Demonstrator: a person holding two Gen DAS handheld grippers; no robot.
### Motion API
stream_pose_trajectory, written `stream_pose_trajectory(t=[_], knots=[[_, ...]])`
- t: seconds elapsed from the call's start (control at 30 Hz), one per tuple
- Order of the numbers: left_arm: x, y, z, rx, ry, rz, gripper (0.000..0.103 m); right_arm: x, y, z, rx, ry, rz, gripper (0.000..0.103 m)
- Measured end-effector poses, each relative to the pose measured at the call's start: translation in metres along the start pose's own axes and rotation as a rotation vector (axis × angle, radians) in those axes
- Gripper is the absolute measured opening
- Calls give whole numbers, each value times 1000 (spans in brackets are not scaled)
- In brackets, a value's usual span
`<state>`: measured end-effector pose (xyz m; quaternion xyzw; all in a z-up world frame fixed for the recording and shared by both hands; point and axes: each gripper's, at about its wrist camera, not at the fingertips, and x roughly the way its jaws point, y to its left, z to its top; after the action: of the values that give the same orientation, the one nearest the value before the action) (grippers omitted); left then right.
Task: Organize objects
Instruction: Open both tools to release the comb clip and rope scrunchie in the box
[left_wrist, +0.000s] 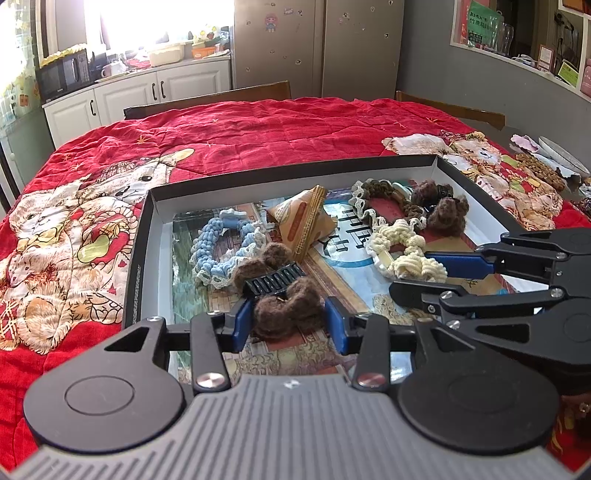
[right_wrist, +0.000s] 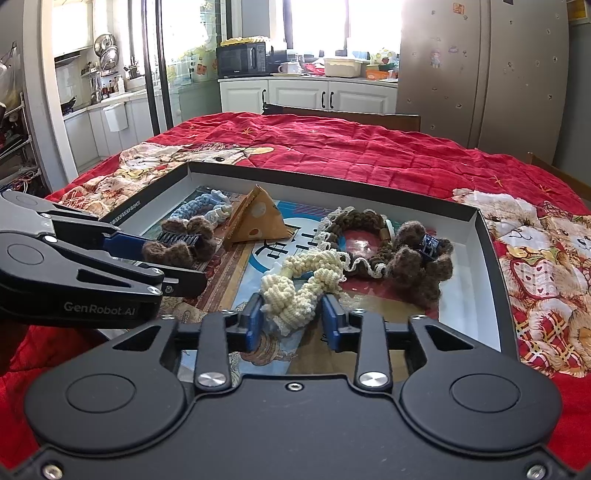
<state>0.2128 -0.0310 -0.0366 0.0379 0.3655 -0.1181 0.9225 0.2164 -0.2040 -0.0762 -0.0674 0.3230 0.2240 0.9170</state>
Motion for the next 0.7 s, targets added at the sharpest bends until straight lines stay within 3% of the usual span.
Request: stream_pose_trajectory(t=[0.7], knots=[[-15,3,2,-6,-23,15,75,-11,-3,0,16,-18,-1,48]])
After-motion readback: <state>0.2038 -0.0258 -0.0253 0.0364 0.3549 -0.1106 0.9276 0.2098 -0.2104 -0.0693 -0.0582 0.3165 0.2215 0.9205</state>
